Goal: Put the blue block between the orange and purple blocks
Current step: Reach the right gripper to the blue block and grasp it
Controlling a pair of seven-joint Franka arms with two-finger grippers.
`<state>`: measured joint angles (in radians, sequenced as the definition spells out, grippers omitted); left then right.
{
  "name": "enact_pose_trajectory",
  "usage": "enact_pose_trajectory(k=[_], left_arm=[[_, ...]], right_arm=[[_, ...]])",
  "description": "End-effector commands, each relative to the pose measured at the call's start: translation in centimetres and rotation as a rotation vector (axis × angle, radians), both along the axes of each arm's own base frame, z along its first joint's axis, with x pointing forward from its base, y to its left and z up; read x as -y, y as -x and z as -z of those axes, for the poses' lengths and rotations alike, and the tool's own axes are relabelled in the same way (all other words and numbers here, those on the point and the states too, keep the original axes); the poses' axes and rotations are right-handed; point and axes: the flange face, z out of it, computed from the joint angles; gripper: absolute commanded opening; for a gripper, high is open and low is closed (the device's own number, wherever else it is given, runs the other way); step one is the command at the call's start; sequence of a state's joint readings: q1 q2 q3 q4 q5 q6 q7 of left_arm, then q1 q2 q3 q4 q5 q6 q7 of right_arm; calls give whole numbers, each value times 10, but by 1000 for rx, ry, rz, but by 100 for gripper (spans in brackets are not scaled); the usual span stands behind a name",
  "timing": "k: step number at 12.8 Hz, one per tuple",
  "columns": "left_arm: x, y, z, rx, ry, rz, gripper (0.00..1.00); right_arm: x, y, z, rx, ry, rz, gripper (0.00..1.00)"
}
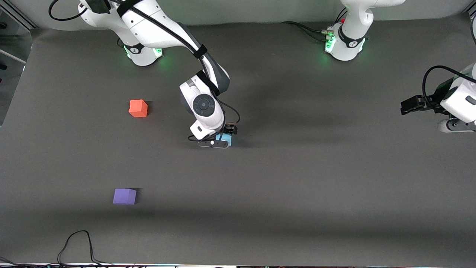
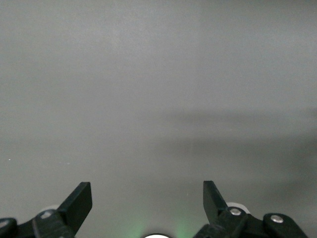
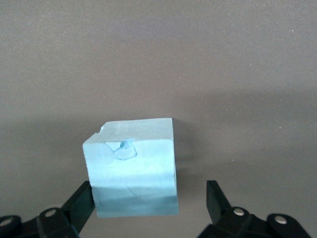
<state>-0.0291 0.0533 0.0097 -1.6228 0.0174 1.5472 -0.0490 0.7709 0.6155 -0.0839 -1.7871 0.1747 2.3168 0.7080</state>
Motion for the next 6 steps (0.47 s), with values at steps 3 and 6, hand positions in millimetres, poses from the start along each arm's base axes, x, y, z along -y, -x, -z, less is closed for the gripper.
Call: enact_pose_trajectory(k=[3,6], left_arm=[[2,-1,-7,-4,3,24,100],[6,-2,-6,-2,4,29,100]], right_arm=[[-2,-1,29,-8,31,10,88],[-2,-12,21,9,19,7,45]])
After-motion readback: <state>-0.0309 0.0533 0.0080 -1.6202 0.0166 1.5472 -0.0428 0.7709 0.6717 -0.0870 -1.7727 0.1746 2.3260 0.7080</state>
